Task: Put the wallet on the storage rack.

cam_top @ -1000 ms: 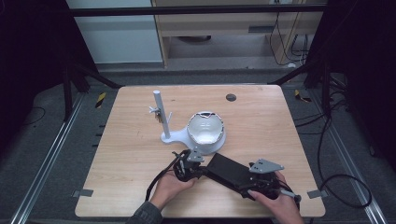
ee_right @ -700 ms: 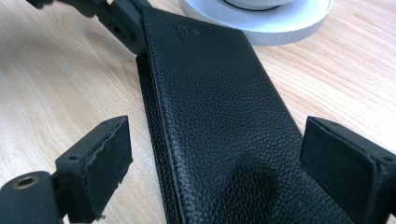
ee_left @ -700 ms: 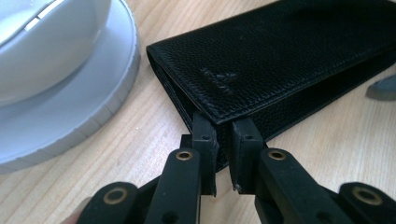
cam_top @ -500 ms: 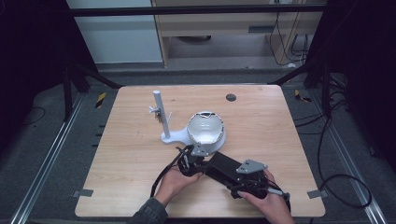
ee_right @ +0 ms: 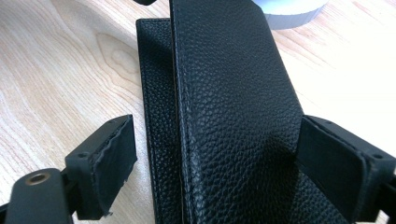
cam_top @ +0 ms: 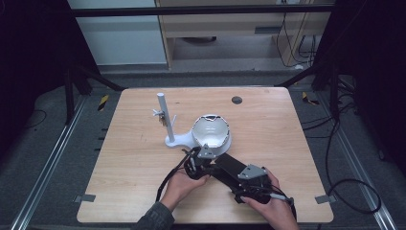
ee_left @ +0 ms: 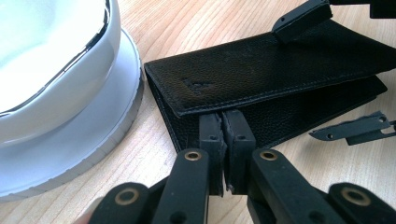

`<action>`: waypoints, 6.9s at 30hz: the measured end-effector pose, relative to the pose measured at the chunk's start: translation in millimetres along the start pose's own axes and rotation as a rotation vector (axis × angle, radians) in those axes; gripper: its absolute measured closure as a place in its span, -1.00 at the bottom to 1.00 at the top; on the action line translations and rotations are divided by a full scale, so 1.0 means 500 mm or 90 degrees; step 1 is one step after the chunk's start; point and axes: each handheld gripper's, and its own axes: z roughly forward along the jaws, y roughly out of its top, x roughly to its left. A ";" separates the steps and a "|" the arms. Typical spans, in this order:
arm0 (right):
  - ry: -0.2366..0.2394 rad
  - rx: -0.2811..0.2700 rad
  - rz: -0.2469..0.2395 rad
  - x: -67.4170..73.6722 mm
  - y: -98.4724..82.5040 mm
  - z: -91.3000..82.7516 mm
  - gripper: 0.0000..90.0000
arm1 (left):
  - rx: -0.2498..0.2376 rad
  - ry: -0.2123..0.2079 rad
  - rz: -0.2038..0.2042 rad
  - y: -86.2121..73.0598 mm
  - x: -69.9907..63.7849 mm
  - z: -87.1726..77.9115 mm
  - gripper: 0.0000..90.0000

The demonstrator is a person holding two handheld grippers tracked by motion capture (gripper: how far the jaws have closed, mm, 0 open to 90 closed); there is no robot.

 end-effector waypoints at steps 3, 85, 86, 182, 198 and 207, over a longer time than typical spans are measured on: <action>-0.002 -0.001 0.004 -0.003 0.001 -0.002 -0.65 | 0.002 -0.006 0.005 0.002 -0.005 0.007 0.95; 0.032 -0.220 -0.081 -0.020 0.009 -0.072 0.32 | -0.066 -0.101 -0.090 -0.004 0.019 -0.078 0.65; 0.036 -0.210 -0.079 -0.019 0.007 -0.070 0.21 | -0.066 -0.100 -0.086 -0.003 0.016 -0.079 0.65; -0.019 -0.007 0.153 -0.130 -0.079 0.021 -0.97 | -0.014 0.154 -0.065 0.233 0.127 -0.210 0.80; -0.019 -0.010 0.157 -0.128 -0.081 0.021 -0.98 | 0.002 0.137 -0.085 0.236 0.148 -0.168 0.78; -0.019 -0.011 0.154 -0.127 -0.081 0.021 -0.98 | -0.009 0.175 -0.084 0.237 0.149 -0.176 0.43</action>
